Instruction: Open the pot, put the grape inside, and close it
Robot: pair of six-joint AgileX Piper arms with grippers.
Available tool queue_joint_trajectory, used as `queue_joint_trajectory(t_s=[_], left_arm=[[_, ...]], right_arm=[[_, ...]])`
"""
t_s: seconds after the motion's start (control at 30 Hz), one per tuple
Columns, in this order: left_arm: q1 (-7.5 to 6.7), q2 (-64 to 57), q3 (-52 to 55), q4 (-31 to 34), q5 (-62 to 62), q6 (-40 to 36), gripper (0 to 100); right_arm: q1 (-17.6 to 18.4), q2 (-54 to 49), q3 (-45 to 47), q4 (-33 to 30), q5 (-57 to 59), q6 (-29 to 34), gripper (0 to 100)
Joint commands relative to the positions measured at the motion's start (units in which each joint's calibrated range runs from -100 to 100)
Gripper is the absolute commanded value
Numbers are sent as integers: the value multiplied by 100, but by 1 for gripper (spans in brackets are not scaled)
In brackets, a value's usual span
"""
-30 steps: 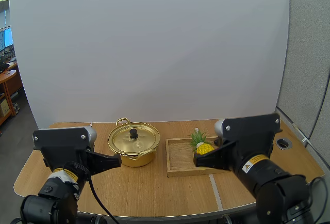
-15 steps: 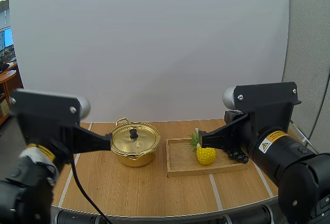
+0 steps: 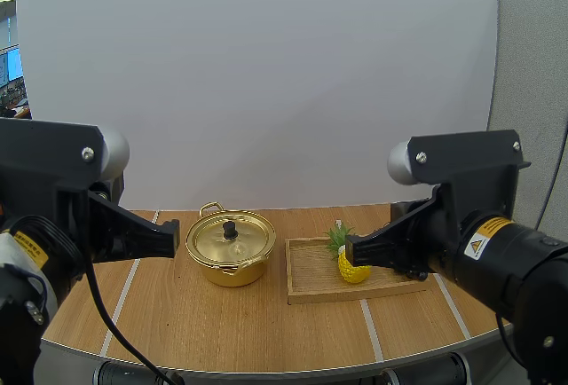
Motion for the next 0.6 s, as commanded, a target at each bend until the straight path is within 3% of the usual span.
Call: queue_joint_trajectory(t_s=[0.0, 0.33, 0.57], left_arm=[[3, 372, -16, 66, 191, -1, 0], [3, 2024, -356, 54, 190, 23, 0], [3, 3426, -848, -9, 173, 517, 0]], right_arm=[[-11, 229, -278, -32, 278, -24, 0], [-11, 1609, -707, -32, 984, -24, 0], [-11, 2583, -832, -32, 1040, -24, 0]])
